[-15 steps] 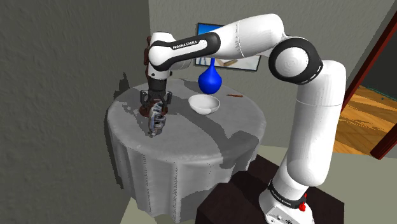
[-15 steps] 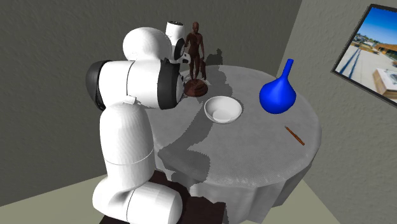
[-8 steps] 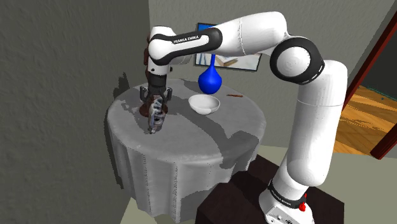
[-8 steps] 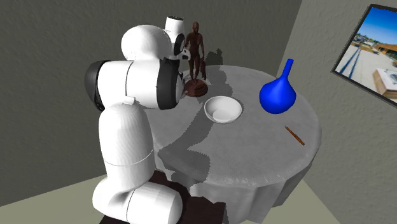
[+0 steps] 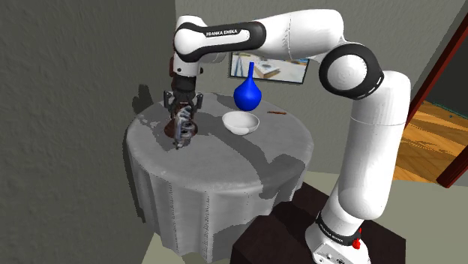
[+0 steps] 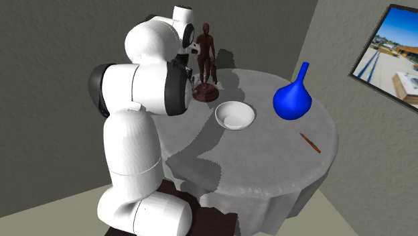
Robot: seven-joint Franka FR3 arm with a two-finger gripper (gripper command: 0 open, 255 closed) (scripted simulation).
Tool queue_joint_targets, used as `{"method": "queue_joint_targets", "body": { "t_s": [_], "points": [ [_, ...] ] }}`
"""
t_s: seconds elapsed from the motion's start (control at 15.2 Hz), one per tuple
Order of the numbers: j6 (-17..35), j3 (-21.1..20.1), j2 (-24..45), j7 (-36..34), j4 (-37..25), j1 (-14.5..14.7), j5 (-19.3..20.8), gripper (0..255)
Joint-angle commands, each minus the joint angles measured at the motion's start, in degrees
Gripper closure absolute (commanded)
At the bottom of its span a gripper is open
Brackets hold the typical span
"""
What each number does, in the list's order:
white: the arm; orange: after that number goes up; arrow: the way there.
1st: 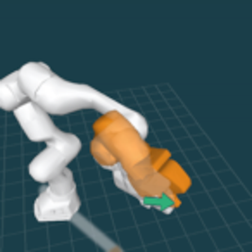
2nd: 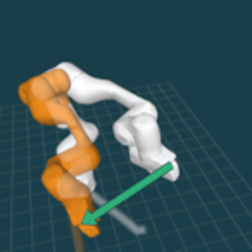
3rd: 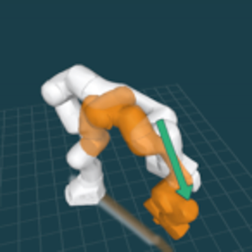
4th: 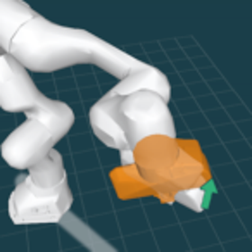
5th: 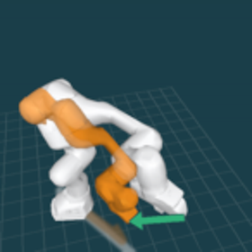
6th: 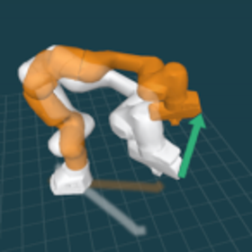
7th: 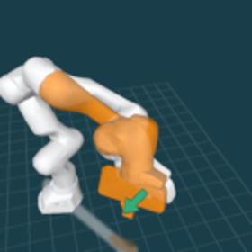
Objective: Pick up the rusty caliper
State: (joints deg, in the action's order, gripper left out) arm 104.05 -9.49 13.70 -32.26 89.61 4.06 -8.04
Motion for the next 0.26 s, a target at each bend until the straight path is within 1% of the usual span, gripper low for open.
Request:
{"method": "queue_joint_targets", "body": {
  "t_s": [0.0, 0.2],
  "points": [
    [-1.5, 0.0, -0.2, -0.2, -1.4, 0.0, 0.0, 255],
    [-2.4, 0.0, -0.2, -0.3, -2.3, 0.0, 0.0, 255]
  ]
}}
